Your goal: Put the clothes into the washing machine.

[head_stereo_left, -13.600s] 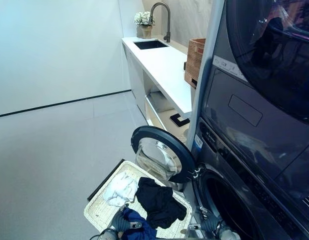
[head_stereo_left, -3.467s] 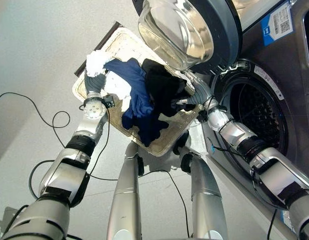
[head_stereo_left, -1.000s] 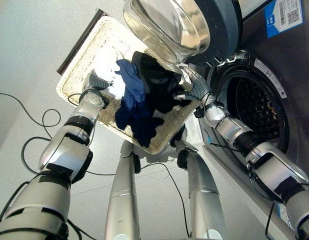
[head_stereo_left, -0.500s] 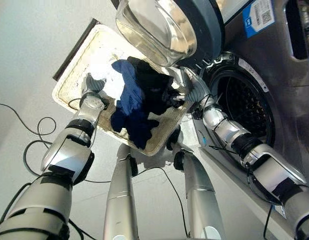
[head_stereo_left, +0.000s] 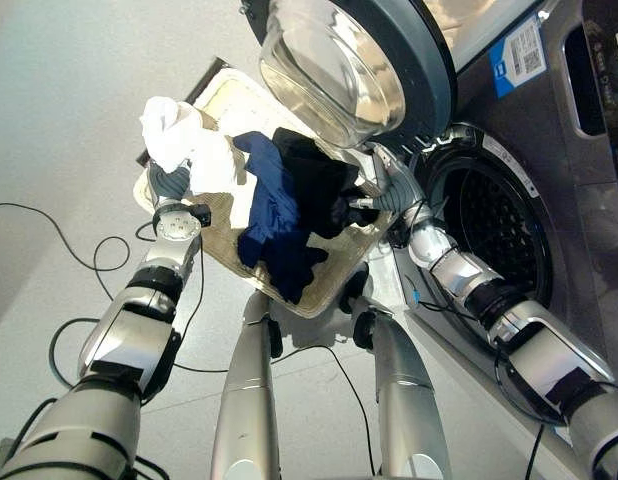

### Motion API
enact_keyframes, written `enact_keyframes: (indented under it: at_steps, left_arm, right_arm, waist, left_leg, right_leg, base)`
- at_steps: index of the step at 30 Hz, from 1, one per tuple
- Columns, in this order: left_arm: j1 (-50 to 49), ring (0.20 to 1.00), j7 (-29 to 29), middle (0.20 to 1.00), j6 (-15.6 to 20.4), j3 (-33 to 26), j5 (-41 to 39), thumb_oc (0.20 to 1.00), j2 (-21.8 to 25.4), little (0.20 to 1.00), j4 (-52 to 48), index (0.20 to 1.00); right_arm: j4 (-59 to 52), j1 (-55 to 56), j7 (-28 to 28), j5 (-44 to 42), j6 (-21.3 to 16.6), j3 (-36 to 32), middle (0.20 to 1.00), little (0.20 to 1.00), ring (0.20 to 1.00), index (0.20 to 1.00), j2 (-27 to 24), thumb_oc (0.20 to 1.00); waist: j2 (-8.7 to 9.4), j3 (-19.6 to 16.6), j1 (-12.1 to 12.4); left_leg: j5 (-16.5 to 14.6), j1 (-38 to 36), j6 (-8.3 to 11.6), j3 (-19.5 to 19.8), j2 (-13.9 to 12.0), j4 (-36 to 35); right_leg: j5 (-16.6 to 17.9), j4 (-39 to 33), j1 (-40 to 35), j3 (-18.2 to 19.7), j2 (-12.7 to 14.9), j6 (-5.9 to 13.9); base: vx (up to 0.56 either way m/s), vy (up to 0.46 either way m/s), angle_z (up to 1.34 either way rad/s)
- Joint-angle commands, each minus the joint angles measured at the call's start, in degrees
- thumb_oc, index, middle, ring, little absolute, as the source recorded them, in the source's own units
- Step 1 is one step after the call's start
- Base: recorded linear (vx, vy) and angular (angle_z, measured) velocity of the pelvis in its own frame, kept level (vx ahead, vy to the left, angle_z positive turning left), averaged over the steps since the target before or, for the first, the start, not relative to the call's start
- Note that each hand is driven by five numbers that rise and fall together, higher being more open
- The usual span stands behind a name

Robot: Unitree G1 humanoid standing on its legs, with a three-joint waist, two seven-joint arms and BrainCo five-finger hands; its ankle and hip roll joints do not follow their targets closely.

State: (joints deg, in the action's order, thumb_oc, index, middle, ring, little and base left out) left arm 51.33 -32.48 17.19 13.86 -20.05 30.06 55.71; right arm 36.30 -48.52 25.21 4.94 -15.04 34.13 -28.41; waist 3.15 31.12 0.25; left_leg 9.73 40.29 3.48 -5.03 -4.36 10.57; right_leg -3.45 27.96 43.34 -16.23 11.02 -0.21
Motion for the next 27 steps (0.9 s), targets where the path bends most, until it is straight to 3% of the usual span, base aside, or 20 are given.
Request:
enact_keyframes:
  at_steps: [1,9,13,16,23,27]
  left_arm:
    - [0.7,0.2,-2.3,0.2,7.1,-2.1,1.0,0.2,-1.7,0.2,-6.2,0.2]
    - [-5.7,0.2,2.4,0.2,13.1,-3.2,4.7,0.2,-4.5,0.2,-22.2,0.2]
    - [-6.5,0.2,7.6,0.2,13.6,-2.7,5.3,0.2,-5.7,0.2,-26.8,0.2]
    - [-6.2,0.2,9.3,0.2,13.5,-2.2,5.1,0.2,-5.8,0.2,-27.8,0.2]
    - [-3.3,0.2,17.0,0.2,8.7,2.9,5.5,0.2,-6.3,0.2,-29.4,0.2]
    - [-1.4,0.2,19.0,0.2,8.9,6.2,6.8,0.2,-6.7,0.2,-27.6,0.2]
  right_arm:
    - [-5.4,1.0,-1.3,-2.0,-2.5,-3.1,1.0,1.0,1.0,1.0,-2.7,1.0]
    - [-10.8,3.7,-15.5,-13.6,-3.6,-6.1,1.0,1.0,1.0,1.0,-0.3,1.0]
    - [-11.7,3.7,-25.2,-27.5,0.9,-7.4,1.0,1.0,1.0,1.0,2.3,1.0]
    - [-11.0,3.2,-27.3,-30.5,2.1,-7.4,1.0,1.0,1.0,1.0,3.2,1.0]
    - [-8.3,-1.4,-30.7,-40.1,6.3,-7.0,1.0,1.0,1.0,1.0,6.8,1.0]
    - [-6.4,-2.7,-32.6,-47.5,8.3,-6.9,1.0,1.0,1.0,1.0,8.7,1.0]
  waist:
    - [-3.72,-1.3,1.1]
    - [-5.14,-1.3,3.1]
    - [-5.38,-1.3,3.8]
    - [-5.38,-1.3,4.0]
    - [-5.82,-1.3,4.5]
    - [-6.04,-1.3,4.3]
  left_leg:
    - [-7.1,-1.4,1.82,-4.5,1.9,3.0]
    - [-7.8,-2.9,1.33,-3.5,2.9,2.4]
    - [-7.9,-3.7,1.21,-3.3,3.2,2.4]
    - [-8.0,-3.8,1.21,-3.2,3.3,2.5]
    - [-7.4,-4.6,0.97,-2.9,3.7,2.2]
    - [-7.1,-4.8,0.83,-3.0,3.9,2.1]
  right_leg:
    - [0.6,0.2,-0.1,-1.9,0.1,7.12]
    - [0.1,-0.1,-1.8,-2.9,0.8,7.09]
    - [0.1,-0.3,-2.8,-3.3,1.0,6.95]
    - [0.1,-0.2,-3.1,-3.4,1.2,6.85]
    - [0.8,-0.8,-4.0,-3.5,1.0,6.66]
    - [1.4,-1.3,-4.2,-3.0,0.7,6.54]
  base:
    - [0.0,0.0,0.0]
    - [0.0,-0.009,0.03]
    - [0.0,0.0,0.0]
    - [0.0,0.0,0.0]
    - [0.0,-0.007,0.02]
    - [0.0,0.0,0.0]
